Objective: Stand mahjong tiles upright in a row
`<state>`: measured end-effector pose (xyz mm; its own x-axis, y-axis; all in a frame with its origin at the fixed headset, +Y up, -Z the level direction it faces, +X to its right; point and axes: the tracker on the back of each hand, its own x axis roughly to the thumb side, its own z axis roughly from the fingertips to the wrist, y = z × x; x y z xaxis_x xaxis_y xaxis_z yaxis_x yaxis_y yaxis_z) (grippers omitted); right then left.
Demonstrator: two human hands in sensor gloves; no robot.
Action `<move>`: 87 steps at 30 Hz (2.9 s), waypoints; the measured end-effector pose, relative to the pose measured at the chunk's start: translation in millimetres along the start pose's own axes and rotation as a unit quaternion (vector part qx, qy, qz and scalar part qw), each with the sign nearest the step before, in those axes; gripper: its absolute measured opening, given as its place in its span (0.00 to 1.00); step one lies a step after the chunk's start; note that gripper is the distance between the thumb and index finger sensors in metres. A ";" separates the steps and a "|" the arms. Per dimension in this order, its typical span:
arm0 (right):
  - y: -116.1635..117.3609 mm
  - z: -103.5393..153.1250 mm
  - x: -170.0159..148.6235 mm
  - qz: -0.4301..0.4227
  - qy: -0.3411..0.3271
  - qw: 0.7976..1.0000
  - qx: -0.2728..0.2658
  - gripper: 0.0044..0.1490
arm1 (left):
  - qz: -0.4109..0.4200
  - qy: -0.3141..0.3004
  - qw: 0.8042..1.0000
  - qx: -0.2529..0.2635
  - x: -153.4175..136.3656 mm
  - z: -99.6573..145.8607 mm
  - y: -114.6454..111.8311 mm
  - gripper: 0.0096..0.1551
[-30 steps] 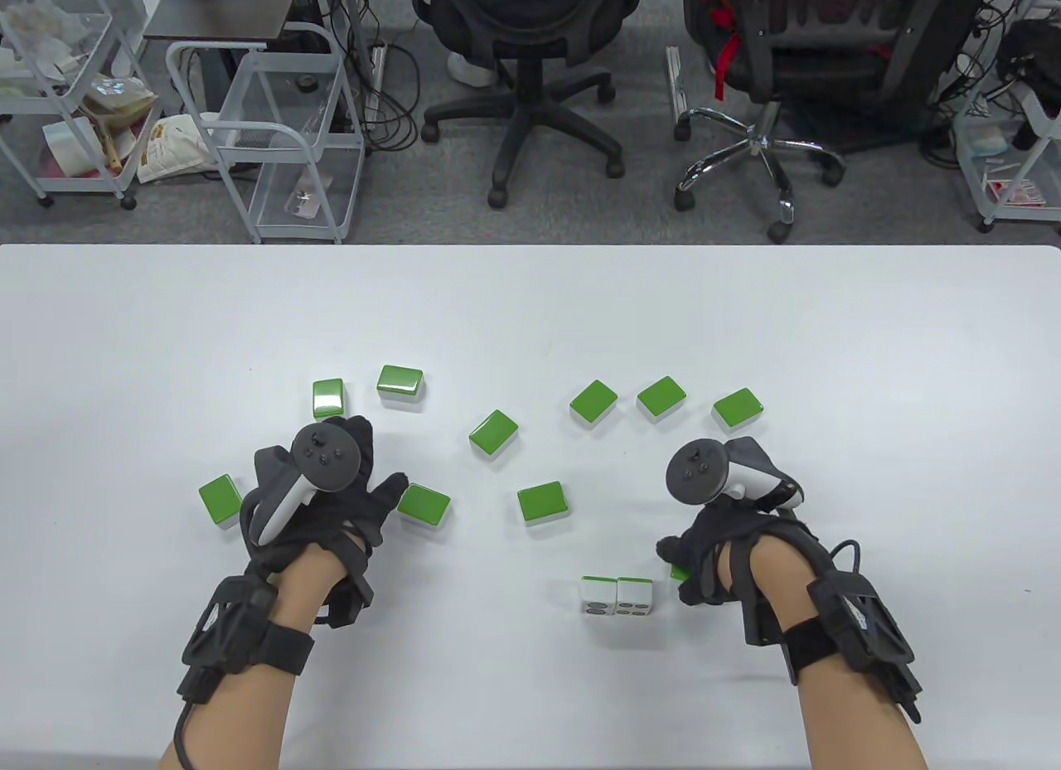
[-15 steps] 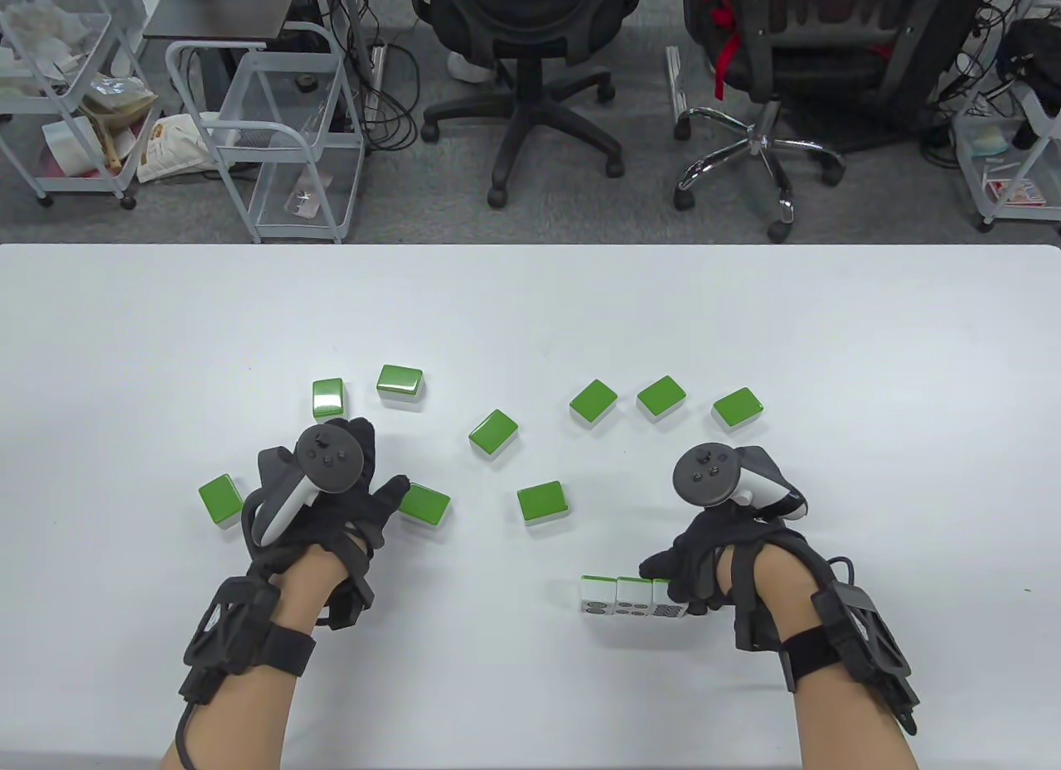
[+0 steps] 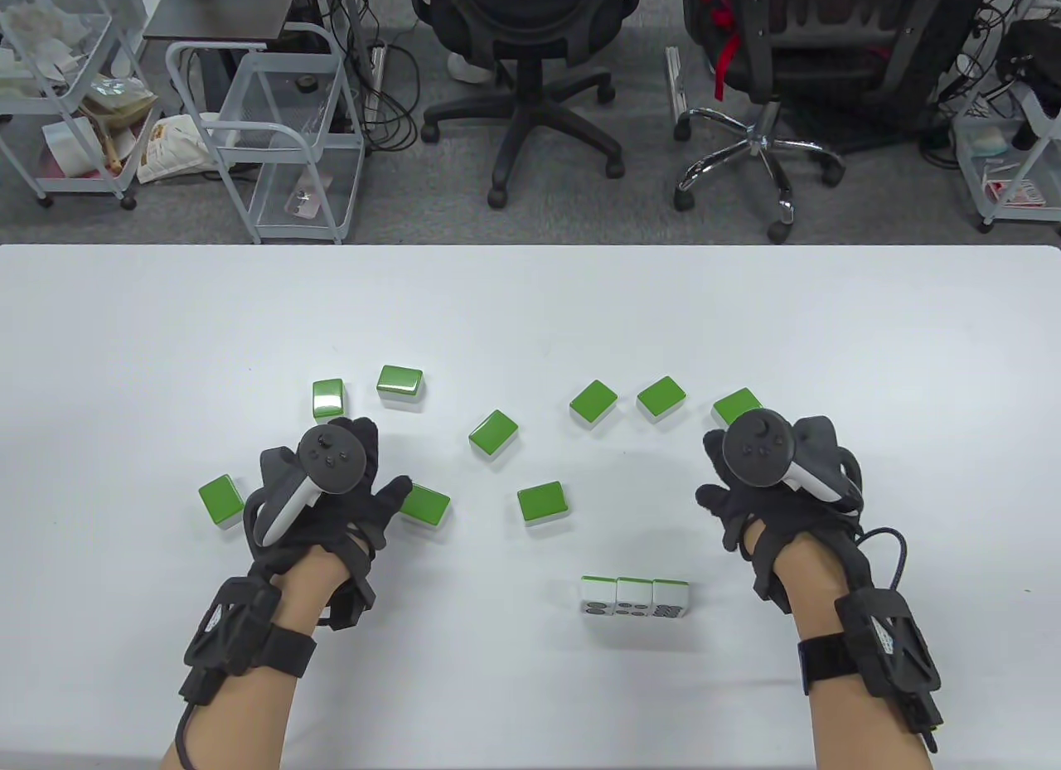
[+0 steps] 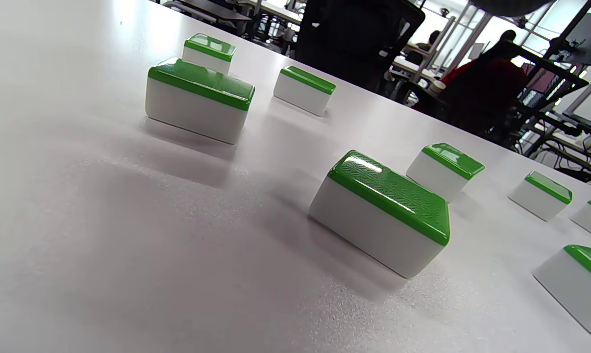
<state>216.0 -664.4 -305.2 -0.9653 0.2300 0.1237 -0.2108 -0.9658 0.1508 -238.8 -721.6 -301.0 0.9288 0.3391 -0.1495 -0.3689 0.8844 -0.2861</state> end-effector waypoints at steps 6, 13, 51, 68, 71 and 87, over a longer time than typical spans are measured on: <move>24.5 1.3 -15.1 -0.027 0.018 0.999 -0.004 0.50 | -0.024 -0.010 1.000 0.007 8.1 1.2 -1.9 0.52; 33.0 -0.2 -17.5 -0.012 0.023 1.000 0.015 0.51 | -0.050 -0.030 0.998 0.009 21.4 4.7 -6.4 0.52; 35.7 -0.5 -26.9 -0.066 0.023 0.996 0.053 0.51 | -0.452 -0.286 0.845 -0.008 206.8 -16.8 -96.7 0.51; 32.0 1.6 -36.1 -0.117 0.022 0.992 0.047 0.51 | -0.274 -0.283 0.895 -0.209 190.3 6.6 -75.5 0.50; 30.9 2.0 -38.6 -0.132 0.023 0.990 0.044 0.52 | -0.251 -0.283 0.888 -0.261 185.7 17.0 -84.9 0.49; 29.9 4.6 -43.3 -0.158 0.024 0.986 0.053 0.52 | -0.123 -0.263 0.932 -0.218 173.3 7.8 -87.3 0.35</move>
<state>252.2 -702.6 -301.6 -0.8610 0.5086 0.0073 -0.4871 -0.8285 0.2761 -45.4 -737.6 -294.5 0.8335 0.3547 0.4235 -0.0142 0.7802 -0.6254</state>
